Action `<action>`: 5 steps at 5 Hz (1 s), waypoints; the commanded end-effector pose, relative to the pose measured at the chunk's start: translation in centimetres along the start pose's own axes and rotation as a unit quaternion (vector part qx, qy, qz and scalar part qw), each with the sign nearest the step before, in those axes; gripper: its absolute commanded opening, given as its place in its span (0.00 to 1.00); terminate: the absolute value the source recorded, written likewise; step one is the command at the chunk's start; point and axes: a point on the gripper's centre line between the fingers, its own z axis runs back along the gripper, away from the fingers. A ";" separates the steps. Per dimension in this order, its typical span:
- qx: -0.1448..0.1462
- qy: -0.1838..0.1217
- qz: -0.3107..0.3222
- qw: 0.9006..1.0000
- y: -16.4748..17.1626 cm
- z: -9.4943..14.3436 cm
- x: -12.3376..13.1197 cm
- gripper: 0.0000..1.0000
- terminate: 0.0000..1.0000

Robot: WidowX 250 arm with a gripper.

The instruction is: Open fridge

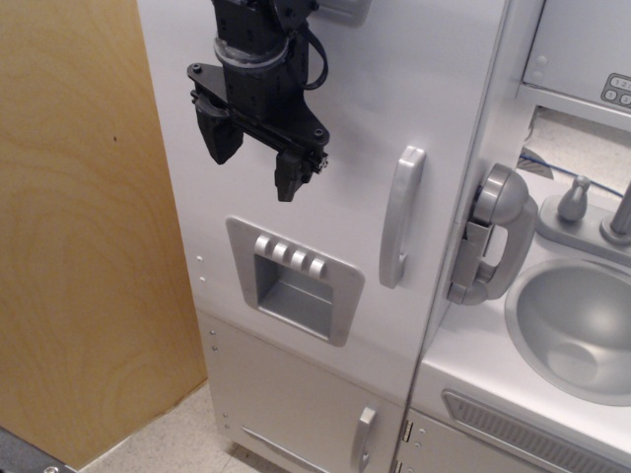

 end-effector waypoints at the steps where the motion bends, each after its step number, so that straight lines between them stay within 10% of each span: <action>1: 0.000 0.000 0.000 1.000 0.0 0.0 0.0 1.00 0.00; 5: -0.024 -0.050 -0.035 0.998 -8.9 1.2 0.4 1.00 0.00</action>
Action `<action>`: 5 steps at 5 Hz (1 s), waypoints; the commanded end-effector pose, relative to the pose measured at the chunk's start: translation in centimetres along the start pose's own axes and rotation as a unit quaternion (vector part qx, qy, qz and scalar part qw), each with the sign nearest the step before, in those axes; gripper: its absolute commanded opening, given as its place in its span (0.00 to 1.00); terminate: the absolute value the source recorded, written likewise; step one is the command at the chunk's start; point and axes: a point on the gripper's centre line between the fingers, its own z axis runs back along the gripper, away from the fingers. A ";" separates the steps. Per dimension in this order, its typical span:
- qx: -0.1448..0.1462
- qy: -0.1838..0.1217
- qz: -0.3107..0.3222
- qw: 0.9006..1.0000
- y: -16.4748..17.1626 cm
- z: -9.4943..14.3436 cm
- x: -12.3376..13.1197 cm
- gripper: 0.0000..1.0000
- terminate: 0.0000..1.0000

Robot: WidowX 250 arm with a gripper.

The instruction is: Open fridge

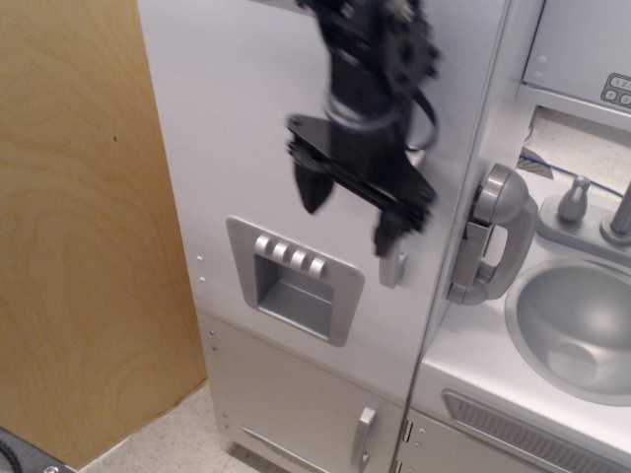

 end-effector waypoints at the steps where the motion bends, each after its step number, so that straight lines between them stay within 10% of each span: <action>1: 0.009 -0.050 -0.002 0.999 -2.0 0.8 0.6 1.00 0.00; 5: 0.035 -0.087 0.056 0.994 -1.4 -0.7 2.9 1.00 0.00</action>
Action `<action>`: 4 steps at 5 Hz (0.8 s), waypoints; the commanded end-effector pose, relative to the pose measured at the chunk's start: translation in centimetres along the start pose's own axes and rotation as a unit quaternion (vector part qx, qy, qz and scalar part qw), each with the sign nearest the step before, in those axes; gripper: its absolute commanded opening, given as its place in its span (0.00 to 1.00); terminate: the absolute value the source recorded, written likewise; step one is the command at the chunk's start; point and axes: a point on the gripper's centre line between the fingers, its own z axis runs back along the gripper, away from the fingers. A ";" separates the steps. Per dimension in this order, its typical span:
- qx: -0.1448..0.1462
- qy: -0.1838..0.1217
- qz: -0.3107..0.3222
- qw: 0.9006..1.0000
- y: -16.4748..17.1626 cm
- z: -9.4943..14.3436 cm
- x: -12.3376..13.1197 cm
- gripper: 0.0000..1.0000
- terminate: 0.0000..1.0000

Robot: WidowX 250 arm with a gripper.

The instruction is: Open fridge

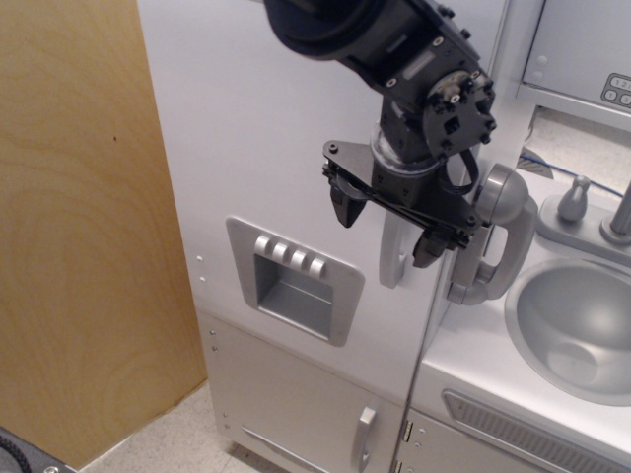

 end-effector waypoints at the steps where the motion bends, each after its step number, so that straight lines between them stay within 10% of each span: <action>1: -0.026 -0.032 0.017 0.999 0.3 0.4 1.7 1.00 0.00; 2: -0.068 -0.046 0.054 0.995 0.8 0.7 1.8 0.00 0.00; 4: -0.077 -0.062 0.106 0.989 2.1 0.8 2.2 0.00 0.00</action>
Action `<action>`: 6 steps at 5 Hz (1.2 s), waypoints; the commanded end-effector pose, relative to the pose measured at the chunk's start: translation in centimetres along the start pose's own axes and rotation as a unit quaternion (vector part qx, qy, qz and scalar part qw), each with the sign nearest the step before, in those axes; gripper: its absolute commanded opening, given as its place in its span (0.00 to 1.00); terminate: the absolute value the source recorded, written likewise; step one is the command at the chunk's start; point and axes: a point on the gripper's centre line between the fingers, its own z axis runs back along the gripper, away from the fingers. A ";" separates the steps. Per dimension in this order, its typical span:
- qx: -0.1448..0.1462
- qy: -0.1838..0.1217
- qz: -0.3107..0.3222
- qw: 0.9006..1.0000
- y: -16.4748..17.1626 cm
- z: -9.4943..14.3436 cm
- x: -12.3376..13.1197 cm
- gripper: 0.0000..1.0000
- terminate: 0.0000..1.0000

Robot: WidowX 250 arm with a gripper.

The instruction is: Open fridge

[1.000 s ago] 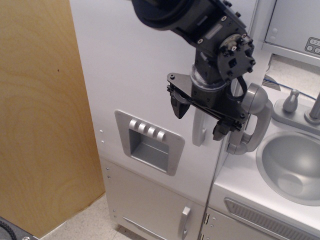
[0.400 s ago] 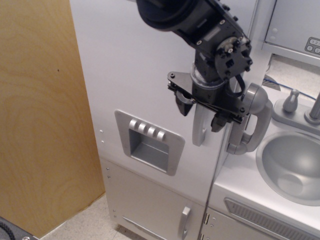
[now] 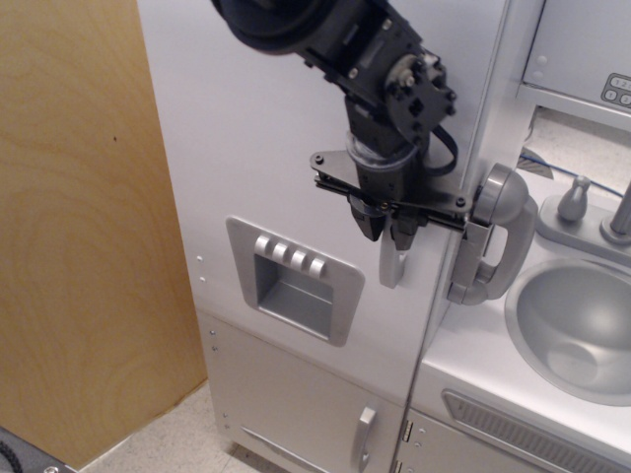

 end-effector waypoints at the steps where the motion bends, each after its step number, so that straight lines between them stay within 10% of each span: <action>1: -0.014 -0.050 0.016 0.999 1.0 2.4 1.0 0.00 0.00; 3: -0.016 -0.026 -0.018 0.999 2.4 5.1 -2.1 0.00 0.00; 4: 0.005 0.007 -0.061 0.998 3.2 6.3 -3.2 1.00 0.00; 6: 0.023 0.065 -0.157 0.985 1.2 5.9 -4.3 1.00 0.00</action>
